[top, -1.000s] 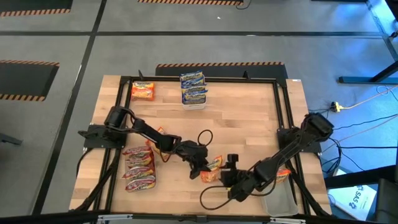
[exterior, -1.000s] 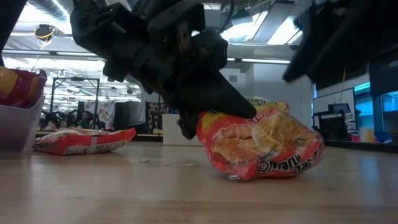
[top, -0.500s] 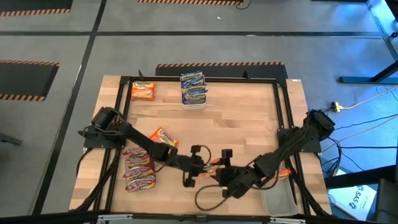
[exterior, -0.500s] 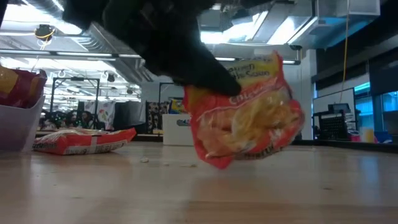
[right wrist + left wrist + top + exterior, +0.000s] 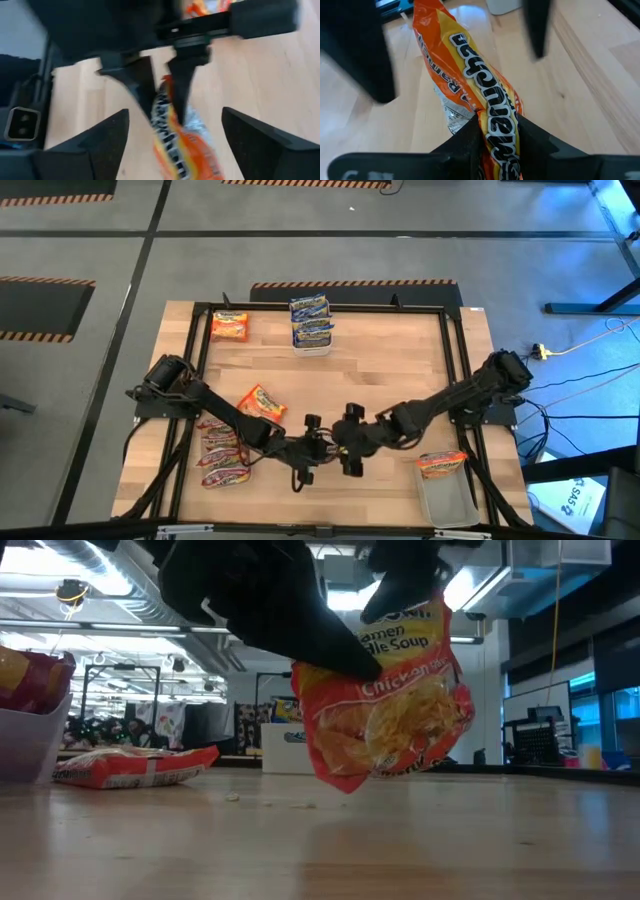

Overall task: Sort Maruchan noodles
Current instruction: Put the orange noodle pack into the gray bin

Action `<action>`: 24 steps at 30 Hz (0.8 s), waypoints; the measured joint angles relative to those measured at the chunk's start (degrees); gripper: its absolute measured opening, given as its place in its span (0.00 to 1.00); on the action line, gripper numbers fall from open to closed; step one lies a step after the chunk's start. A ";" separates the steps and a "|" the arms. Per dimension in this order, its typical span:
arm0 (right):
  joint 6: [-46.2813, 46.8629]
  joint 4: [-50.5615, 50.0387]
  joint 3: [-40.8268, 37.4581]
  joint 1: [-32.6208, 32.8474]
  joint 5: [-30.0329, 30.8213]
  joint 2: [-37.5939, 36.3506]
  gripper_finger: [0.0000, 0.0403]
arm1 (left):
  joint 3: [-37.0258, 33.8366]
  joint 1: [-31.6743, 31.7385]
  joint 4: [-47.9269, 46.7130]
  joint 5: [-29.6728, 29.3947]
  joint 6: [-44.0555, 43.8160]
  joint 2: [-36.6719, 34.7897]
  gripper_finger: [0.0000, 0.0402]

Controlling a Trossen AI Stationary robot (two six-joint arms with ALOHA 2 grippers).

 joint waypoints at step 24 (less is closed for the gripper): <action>-1.77 -2.25 0.01 -1.76 -7.52 7.04 0.32 | -0.01 0.00 0.39 0.71 -1.96 0.07 0.24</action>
